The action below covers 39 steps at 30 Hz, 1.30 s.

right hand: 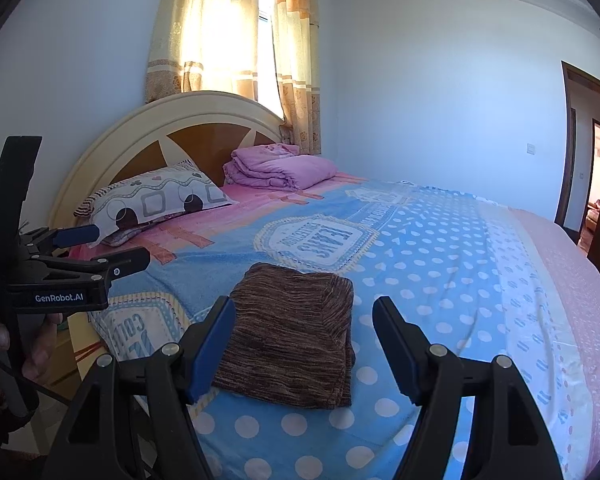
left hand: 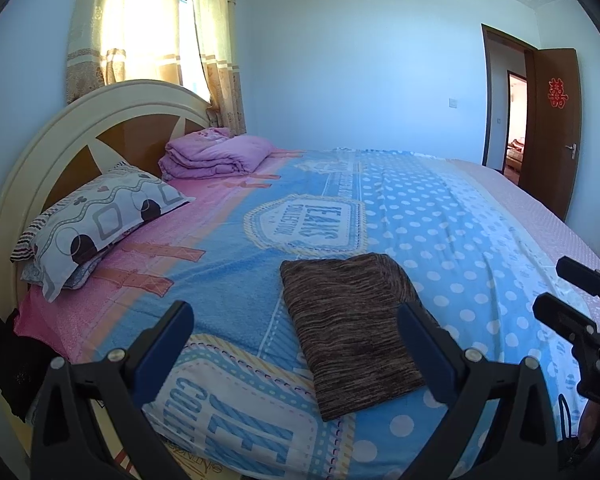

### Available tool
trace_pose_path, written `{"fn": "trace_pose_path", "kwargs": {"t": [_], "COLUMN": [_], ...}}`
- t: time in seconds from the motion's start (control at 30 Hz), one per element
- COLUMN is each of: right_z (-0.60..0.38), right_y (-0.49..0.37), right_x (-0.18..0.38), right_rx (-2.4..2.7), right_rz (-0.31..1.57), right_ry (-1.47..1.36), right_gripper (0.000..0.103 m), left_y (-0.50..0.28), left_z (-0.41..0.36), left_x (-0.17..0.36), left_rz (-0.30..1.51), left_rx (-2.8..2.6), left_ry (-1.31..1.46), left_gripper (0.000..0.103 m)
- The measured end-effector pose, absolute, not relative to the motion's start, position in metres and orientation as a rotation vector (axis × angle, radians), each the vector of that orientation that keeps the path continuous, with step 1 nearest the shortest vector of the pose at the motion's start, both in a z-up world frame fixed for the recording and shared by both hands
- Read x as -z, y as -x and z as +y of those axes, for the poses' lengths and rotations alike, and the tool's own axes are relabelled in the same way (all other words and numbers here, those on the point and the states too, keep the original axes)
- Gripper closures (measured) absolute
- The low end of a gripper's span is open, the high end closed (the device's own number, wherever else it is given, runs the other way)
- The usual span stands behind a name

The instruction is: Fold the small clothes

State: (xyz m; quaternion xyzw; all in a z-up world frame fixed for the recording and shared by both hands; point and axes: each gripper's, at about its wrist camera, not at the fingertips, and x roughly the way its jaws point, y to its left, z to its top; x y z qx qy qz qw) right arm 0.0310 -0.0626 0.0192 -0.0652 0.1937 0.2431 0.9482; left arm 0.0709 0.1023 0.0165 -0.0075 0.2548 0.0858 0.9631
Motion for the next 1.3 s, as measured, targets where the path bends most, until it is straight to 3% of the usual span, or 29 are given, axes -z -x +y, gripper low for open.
{"fn": "trace_pose_path", "kwargs": {"t": [1.3], "right_z": [-0.059], "right_y": [-0.018], "right_x": [-0.022], "right_rx": [-0.512], "right_rz": [0.336], "right_ry": [0.127], "right_gripper": [0.031], "left_y": [-0.074], "left_z": [0.105], "left_x": [-0.012], "left_rz": [0.539], "left_rx": [-0.221], "left_ry": [0.004], "left_gripper": [0.000]}}
